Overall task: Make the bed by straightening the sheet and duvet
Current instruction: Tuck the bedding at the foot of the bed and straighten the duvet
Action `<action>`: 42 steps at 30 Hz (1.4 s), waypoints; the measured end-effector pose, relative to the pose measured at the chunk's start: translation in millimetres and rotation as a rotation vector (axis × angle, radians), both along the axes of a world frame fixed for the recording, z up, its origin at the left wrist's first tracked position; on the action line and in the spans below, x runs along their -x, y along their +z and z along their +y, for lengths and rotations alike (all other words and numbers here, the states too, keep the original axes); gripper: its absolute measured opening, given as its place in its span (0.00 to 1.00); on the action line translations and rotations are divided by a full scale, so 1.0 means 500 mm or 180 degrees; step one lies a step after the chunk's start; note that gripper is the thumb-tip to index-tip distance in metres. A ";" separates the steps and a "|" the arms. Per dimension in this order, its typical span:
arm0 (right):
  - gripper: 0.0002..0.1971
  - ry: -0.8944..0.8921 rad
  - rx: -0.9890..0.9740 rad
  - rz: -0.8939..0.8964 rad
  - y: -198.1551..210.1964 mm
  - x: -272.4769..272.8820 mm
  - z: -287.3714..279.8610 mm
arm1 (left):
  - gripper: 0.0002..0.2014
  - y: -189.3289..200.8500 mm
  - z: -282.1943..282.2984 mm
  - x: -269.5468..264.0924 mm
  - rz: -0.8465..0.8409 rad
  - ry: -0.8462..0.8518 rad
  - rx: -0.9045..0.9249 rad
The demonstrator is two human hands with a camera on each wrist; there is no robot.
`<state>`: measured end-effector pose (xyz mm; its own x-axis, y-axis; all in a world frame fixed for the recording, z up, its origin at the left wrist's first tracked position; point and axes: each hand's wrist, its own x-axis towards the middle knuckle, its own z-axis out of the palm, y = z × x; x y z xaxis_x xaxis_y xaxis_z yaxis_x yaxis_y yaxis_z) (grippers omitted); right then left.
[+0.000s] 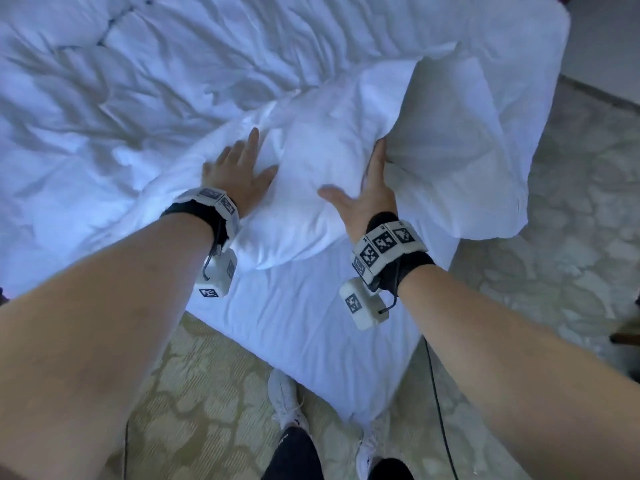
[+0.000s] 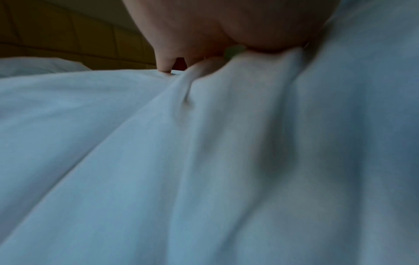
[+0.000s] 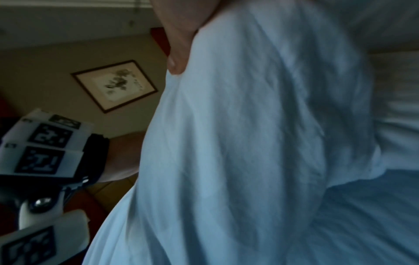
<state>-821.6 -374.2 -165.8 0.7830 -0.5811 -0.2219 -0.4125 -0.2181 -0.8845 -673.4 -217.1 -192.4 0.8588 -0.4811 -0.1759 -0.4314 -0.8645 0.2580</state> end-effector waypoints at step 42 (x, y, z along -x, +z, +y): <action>0.41 -0.1057 0.1035 0.0170 0.498 0.557 0.098 | 0.38 0.460 0.152 0.662 -0.0219 -0.1396 -0.0018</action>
<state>-1100.4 -325.0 82.9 0.5352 -0.8445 -0.0215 -0.5499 -0.3289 -0.7677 -1004.4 -140.9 37.4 0.5836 -0.8017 -0.1291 -0.7737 -0.5972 0.2116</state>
